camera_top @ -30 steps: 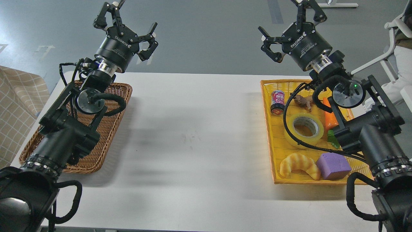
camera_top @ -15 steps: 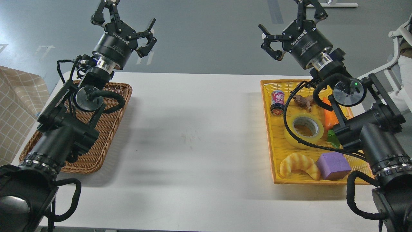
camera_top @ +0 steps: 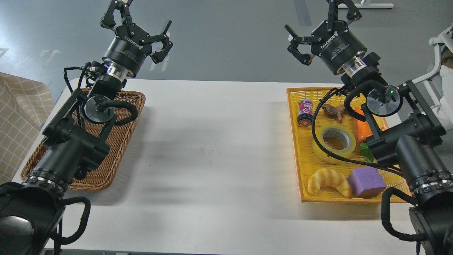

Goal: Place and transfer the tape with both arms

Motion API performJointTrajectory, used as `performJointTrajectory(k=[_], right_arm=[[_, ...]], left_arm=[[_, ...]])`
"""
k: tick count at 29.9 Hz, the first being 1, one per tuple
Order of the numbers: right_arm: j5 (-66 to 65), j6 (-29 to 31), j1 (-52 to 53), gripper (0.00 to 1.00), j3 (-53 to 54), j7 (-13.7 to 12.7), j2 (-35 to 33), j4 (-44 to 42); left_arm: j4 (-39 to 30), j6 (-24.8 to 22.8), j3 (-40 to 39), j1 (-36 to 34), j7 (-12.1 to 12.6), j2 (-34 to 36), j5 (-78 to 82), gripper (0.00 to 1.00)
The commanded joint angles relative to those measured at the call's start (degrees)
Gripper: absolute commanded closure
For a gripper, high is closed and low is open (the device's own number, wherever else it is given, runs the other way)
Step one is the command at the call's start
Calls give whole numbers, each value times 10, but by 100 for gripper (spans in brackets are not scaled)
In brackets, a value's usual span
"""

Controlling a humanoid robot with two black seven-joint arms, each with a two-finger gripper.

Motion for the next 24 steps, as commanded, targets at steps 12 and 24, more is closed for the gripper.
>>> performJointTrajectory(k=[12,24], right_arm=[[-1,0,-6,0,-3,0,5,2],[-2,0,-9,0,-56,-7,-14,7]], left_arm=[[3,0,-2,-3,-1,1,0,2],[5,0,0,-1,-2,0,0,2]])
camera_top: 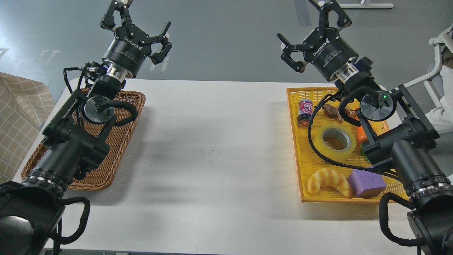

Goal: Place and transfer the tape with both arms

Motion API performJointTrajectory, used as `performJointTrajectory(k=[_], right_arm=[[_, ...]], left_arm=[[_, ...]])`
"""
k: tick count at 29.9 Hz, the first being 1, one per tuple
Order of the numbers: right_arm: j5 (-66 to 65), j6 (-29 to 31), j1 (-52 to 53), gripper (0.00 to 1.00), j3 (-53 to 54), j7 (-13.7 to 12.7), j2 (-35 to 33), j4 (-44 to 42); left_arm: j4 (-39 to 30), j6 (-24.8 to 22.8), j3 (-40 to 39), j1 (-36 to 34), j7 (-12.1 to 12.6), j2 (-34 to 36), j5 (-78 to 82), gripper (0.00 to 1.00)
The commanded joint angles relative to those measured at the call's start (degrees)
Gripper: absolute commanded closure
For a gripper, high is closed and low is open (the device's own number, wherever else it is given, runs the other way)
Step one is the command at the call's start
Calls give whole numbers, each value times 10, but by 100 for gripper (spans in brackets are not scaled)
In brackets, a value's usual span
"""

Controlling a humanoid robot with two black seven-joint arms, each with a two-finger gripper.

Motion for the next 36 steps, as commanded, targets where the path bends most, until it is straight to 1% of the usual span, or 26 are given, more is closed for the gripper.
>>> performJointTrajectory(k=[1,6,9,11,13,18,25,31,34,35,36], right_arm=[[0,0,4,0,-16,-4,-24,1],[-1,0,2,0,-46,-4,-39,4],[-2,0,1,0,-81,-4,-66,6],[-3,0,3,0,-118,-4,-93,17],[-9,0,9,0,-162,-4,-135,38],[-50,0,33,0,-236,-4,-202,60],[-91,0,63,0,-299,-5,-256,62],[-128,-5,79,0,-345,-5,-305,107],[-135,-8,77,0,-348,-5,-322,122],[-145,-8,75,0,-349,-5,-330,128],[-152,-8,74,0,-349,-5,-334,131]], left_arm=[[-1,0,-1,-1,-1,0,0,2],[-1,0,-1,3,-1,0,0,2],[-1,0,-1,3,-1,0,0,2],[-1,0,-1,3,-1,0,0,2],[-1,0,-1,3,-1,0,0,2],[-3,0,-3,3,-2,-1,0,2],[-4,0,-4,3,-2,-2,0,2],[-6,0,-4,-2,-3,-1,0,2],[-6,0,-4,-2,-18,0,0,2],[-6,0,-1,-2,-31,0,0,2],[-6,0,-1,-2,-37,0,1,2]])
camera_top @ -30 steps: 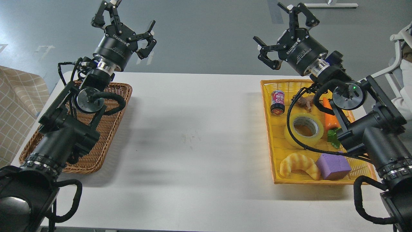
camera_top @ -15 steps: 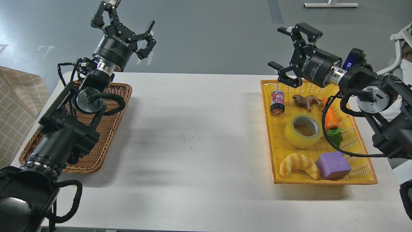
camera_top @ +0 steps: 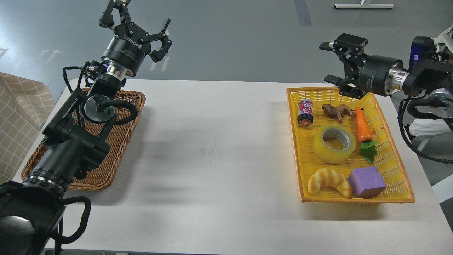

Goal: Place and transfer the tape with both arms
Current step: 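Move the right gripper over the yellow tray toward the tape roll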

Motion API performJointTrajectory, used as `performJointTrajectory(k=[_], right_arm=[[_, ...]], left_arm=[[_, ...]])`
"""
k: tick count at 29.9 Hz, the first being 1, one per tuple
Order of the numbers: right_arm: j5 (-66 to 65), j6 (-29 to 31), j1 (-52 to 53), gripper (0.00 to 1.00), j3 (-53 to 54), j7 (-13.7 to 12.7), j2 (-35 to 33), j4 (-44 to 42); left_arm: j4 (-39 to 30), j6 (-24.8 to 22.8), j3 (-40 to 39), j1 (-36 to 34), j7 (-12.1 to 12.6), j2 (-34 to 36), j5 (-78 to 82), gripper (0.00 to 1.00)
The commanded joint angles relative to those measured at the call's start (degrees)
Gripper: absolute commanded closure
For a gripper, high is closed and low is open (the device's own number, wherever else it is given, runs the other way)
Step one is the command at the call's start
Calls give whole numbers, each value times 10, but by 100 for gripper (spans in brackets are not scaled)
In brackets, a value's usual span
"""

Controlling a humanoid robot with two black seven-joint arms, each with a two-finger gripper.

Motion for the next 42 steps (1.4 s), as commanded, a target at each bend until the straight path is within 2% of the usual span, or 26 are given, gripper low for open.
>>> performJointTrajectory(k=[1,7,17,21,27,33,42], right_arm=[[-31,-3,-6,0,-2,0,-22,21],[-40,-18,-14,0,-2,0,-65,44],[-68,-16,-17,0,-30,0,-116,67],[-148,-15,-17,0,-55,0,-119,68],[-264,-16,-20,0,-79,0,-113,67],[-418,-17,-21,0,-91,1,-109,61],[-498,-16,-52,0,-94,3,-91,66]], left_arm=[[0,0,3,0,-28,1,1,2],[0,0,4,0,-32,1,1,2],[0,0,6,1,-24,1,4,2],[0,0,6,3,-22,2,7,2],[0,0,28,0,-3,5,6,2],[2,0,28,1,-4,5,4,2],[2,0,28,0,-3,7,4,2]])
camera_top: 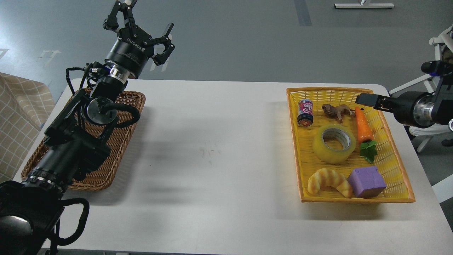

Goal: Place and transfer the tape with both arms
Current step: 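Move the right gripper over the yellow tray toward the tape roll, then lower the right gripper into the tape roll's hole and grasp it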

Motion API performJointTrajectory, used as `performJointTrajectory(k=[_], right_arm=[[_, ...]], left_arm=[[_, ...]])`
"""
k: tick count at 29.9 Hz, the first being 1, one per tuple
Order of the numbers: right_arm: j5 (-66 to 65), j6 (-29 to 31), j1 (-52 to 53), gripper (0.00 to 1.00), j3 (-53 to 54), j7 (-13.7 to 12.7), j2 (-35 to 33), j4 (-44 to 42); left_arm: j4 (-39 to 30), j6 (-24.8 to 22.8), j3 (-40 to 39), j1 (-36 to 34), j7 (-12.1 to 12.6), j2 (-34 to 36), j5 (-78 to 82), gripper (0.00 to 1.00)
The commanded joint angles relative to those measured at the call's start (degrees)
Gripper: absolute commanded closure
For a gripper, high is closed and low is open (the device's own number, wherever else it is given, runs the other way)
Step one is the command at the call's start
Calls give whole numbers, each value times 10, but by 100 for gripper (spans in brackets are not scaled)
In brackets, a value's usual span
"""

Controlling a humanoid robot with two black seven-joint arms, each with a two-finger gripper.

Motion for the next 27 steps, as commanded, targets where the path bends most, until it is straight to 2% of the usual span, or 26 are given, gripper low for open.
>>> performJointTrajectory(k=[1,16,22,27], right_arm=[[-41,2,-11,0,0,1,4,2],[-54,8,-9,0,-29,8,26,7],[-121,7,-11,0,-42,8,30,7],[-127,7,-18,0,-49,8,38,7]], left_arm=[[0,0,0,-1,0,1,1,2],[0,0,0,5,-1,1,0,2],[0,0,0,4,-1,1,0,2],[0,0,0,5,-1,1,0,2]])
